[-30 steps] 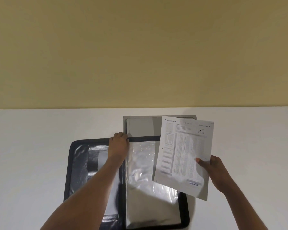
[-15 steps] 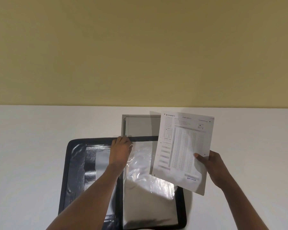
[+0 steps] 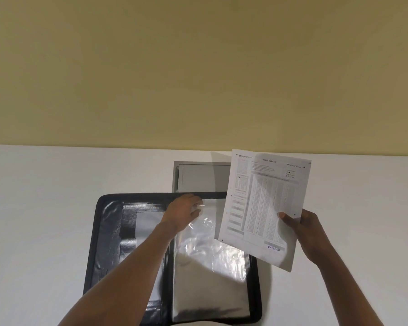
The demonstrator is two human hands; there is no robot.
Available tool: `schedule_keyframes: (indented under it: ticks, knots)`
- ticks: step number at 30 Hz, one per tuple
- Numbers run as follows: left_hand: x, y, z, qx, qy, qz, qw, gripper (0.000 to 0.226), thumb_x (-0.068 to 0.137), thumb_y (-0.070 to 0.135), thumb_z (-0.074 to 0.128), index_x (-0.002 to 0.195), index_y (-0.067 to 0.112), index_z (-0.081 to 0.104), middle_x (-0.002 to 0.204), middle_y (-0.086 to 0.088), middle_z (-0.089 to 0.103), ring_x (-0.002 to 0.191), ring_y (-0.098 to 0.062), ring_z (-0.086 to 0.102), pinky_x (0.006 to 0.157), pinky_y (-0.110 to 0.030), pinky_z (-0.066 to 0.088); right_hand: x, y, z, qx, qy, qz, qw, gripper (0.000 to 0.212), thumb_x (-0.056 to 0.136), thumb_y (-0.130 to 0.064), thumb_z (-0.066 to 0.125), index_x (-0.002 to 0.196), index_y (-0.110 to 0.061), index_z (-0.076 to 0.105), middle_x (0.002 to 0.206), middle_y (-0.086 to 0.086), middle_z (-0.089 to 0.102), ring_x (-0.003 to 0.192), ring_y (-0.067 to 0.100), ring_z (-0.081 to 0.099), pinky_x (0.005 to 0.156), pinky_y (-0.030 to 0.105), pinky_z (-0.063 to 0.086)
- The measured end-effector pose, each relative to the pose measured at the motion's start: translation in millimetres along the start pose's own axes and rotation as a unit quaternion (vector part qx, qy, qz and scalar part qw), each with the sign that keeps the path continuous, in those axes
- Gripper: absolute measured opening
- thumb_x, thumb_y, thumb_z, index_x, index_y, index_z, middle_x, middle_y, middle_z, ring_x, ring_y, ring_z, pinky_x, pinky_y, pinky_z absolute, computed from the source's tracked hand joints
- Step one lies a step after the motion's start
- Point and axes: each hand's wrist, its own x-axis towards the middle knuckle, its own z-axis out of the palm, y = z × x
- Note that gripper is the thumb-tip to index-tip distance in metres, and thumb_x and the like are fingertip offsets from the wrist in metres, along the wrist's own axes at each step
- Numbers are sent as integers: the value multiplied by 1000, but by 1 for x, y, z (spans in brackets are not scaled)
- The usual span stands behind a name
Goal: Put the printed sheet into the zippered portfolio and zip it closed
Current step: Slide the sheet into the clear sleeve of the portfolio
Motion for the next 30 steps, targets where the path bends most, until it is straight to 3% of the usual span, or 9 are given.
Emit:
schedule_keyframes:
  ticks: [5,9,13,20,24,26,30]
  knots:
    - [2,11,6,-2,62,-18,998,11,97,19,67,101,22,77,105,8,71,93,-15,68,83,-32,55,1,-13,-2,4,12,-11,1000,22,97,-16,66,117,-8,72,108,6,79,95,26,77,77,34,61]
    - [-3,15,6,20,95,-29,995,8,97,25,67,98,28,75,93,10,75,87,-15,70,78,-31,55,2,-24,-1,-15,25,-20,999,21,97,-19,67,115,-10,73,105,3,79,92,24,77,70,26,61]
    - [-6,15,5,35,119,-6,992,14,97,23,69,105,25,81,122,9,73,102,-16,72,85,-33,60,3,-33,0,-33,36,-28,998,20,97,-21,68,115,-11,72,105,3,79,91,24,76,68,26,60]
    - [-19,22,8,65,117,0,991,8,94,17,72,98,19,78,109,6,69,80,-18,70,63,-36,60,5,-48,2,-64,66,-52,994,14,96,-22,69,108,-16,74,96,-2,80,85,22,76,64,25,58]
    - [-23,20,10,53,104,-6,993,10,100,23,62,100,21,72,100,5,73,76,-25,71,64,-35,58,11,-66,11,-96,91,-95,987,5,95,-24,71,93,-22,75,84,-7,78,72,15,74,54,18,54]
    - [-24,21,12,49,91,-9,995,12,101,26,58,105,23,70,98,4,74,80,-26,71,68,-37,58,15,-77,19,-118,96,-132,980,10,94,-28,71,85,-25,73,80,-7,77,67,12,72,52,18,53]
    - [-25,20,17,34,101,7,994,20,101,28,63,115,25,76,117,8,74,91,-21,73,77,-34,60,28,-98,40,-160,86,-183,966,19,94,-33,69,78,-23,69,72,-3,72,60,16,67,52,30,51]
